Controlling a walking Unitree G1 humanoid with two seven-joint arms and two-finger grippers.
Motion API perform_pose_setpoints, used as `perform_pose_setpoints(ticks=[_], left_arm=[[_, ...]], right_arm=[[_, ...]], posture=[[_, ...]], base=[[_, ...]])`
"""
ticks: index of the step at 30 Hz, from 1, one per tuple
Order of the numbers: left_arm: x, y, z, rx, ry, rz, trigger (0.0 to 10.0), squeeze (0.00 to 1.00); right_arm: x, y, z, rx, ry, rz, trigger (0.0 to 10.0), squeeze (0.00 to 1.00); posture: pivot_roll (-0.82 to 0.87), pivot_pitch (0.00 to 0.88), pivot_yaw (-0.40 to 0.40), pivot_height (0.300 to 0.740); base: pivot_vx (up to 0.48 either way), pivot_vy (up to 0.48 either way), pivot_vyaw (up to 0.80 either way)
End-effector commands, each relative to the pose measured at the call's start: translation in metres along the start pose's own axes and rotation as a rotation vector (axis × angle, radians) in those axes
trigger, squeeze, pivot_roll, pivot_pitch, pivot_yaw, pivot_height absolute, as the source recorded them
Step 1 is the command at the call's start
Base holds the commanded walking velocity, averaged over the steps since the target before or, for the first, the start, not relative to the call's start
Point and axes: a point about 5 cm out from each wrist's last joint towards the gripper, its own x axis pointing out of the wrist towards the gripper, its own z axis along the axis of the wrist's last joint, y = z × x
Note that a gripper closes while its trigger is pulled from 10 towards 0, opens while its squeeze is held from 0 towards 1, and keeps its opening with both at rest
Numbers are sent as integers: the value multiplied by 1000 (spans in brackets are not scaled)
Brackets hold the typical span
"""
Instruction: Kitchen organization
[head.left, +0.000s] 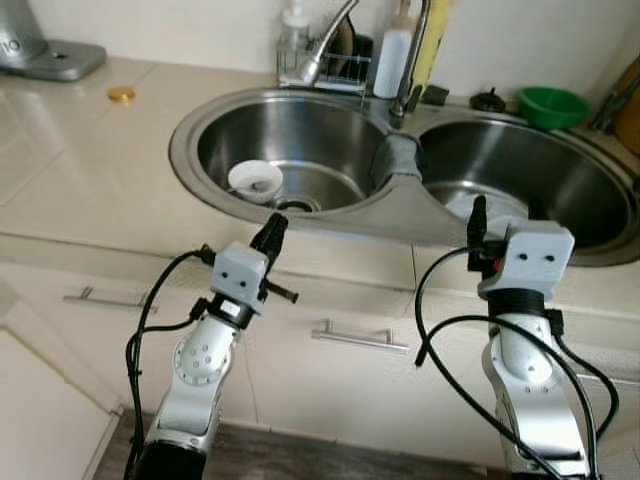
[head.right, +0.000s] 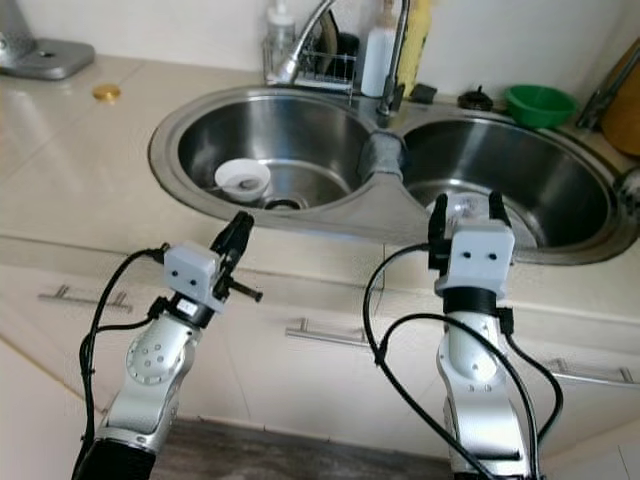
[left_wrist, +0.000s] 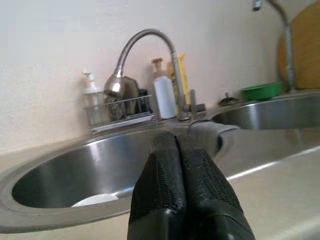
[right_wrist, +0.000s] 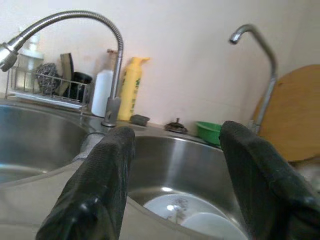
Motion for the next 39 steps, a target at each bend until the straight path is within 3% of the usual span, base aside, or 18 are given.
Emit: perform_pose_setpoints(ticks=[1, 15, 22, 39], left_arm=[[0, -3, -2, -8, 14, -12, 10000, 0], [0, -3, -2, -9, 18, -10, 10000, 0], [0, -3, -3, -8, 19, -11, 10000, 0], [0, -3, -4, 4, 18, -24, 10000, 0]], right_arm=[[0, -3, 1, -17, -9, -16, 10000, 0], [0, -8, -5, -37, 21, -41, 10000, 0], [-2, -11, -7, -30, 34, -52, 10000, 0], [-8, -17, -14, -49, 66, -64, 10000, 0]], posture=[[121, 0, -56, 740], [119, 0, -57, 740], [115, 0, -54, 740], [109, 0, -49, 740]], base=[[-259, 0, 0], [-257, 0, -33], [-251, 0, -774], [0, 0, -800]])
